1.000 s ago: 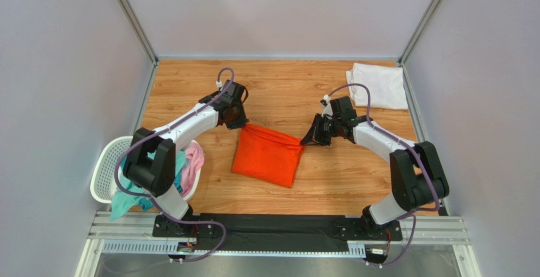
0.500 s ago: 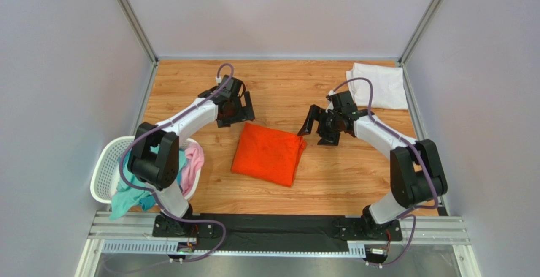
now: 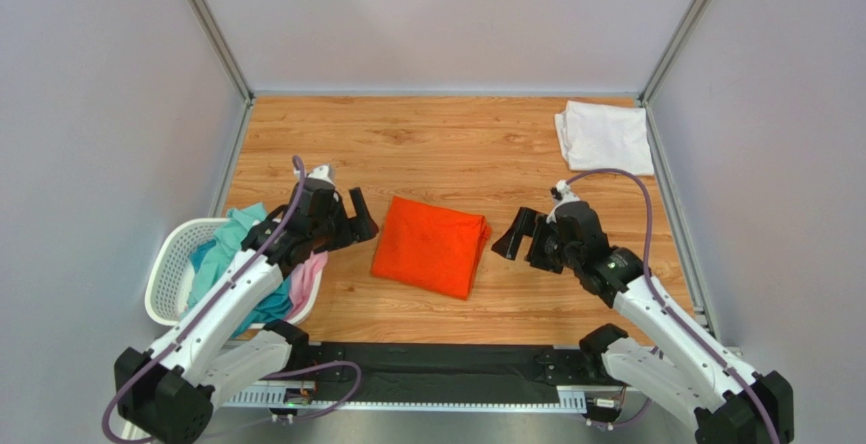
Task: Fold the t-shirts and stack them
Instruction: Fold the tshirt, then neatly place the folded tshirt to the corner
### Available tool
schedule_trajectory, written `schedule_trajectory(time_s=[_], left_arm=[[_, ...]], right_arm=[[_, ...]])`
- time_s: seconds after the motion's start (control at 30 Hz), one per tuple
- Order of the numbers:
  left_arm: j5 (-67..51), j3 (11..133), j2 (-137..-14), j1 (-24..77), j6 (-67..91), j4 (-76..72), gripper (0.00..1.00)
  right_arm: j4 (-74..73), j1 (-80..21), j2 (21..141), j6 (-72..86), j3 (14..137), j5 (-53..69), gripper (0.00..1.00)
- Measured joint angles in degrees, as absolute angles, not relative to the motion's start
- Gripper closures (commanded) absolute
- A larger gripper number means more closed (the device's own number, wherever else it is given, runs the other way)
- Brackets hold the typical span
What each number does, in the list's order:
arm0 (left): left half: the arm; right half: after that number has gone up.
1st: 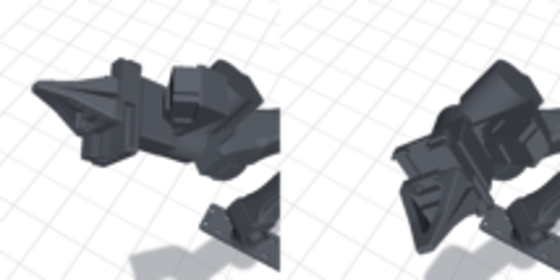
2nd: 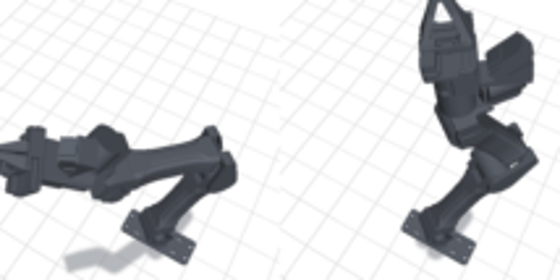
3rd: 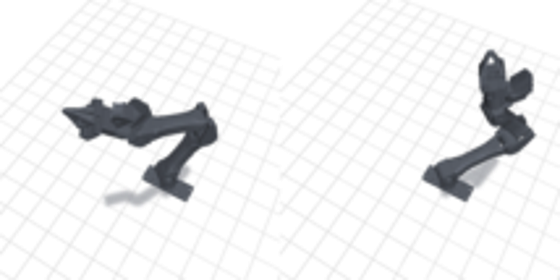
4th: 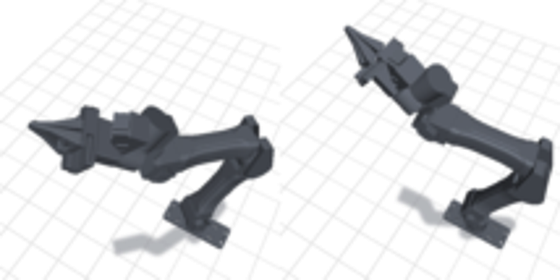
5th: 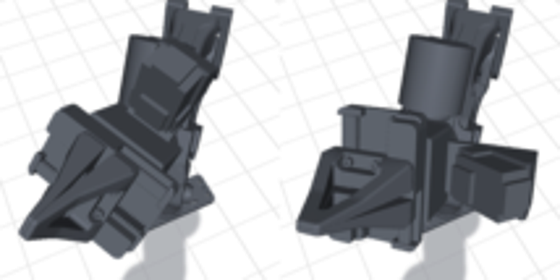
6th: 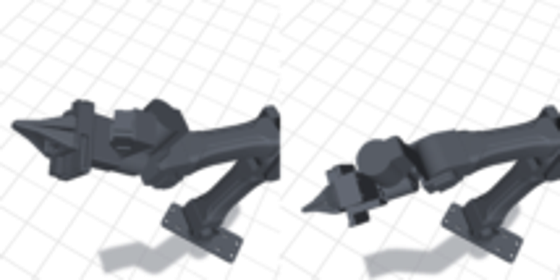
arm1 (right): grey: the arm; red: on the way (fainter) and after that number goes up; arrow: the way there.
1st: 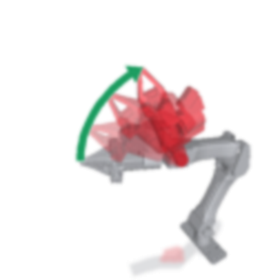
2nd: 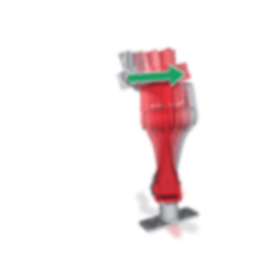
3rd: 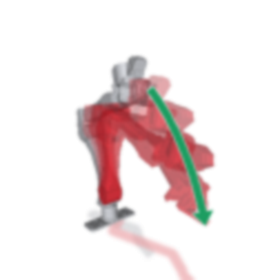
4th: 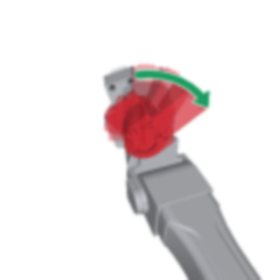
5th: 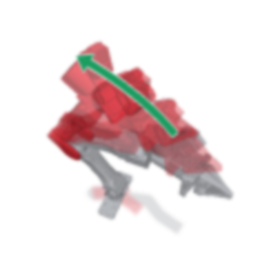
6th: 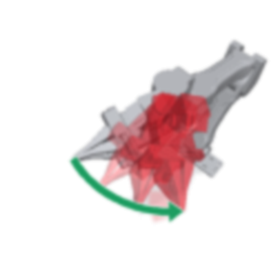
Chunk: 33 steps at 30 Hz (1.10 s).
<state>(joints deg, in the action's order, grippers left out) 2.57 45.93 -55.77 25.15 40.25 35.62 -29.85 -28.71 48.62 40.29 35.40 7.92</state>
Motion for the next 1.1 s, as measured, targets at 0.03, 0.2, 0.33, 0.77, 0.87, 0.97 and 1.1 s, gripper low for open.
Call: schedule_trajectory(time_s=[0.03, 0.2, 0.33, 0.77, 0.87, 0.97, 1.1], left_arm=[[2.72, 44.75, -53.87, 25.15, 40.45, 37.08, 0.00], [2.66, 43.05, -48.84, 25.15, 40.82, 41.19, 0.00], [2.85, 41.91, -48.07, 25.15, 41.12, 41.80, 0.00], [1.83, 40.99, -46.59, 25.15, 41.56, 41.04, 0.00], [1.80, 41.01, -46.15, 25.15, 41.95, 40.93, 0.00], [2.94, 41.01, -45.25, 25.15, 42.85, 40.95, 0.00], [5.17, 41.01, -43.09, 25.15, 43.90, 40.97, 0.00]], right_arm=[[-29.78, -28.75, 47.55, 40.80, 34.11, 7.49, 0.00], [-29.21, -30.00, 47.75, 41.95, 32.51, 6.15, 0.00], [-28.40, -32.71, 51.64, 42.50, 32.64, 4.34, 0.00], [-23.55, -42.63, 74.72, 46.61, 41.41, -5.13, 0.04], [-22.83, -42.63, 80.09, 47.27, 43.92, -6.94, 0.07], [-22.72, -42.63, 83.81, 47.57, 45.71, -7.53, 0.12], [-22.22, -42.76, 86.83, 48.01, 46.92, -7.49, 0.20]])
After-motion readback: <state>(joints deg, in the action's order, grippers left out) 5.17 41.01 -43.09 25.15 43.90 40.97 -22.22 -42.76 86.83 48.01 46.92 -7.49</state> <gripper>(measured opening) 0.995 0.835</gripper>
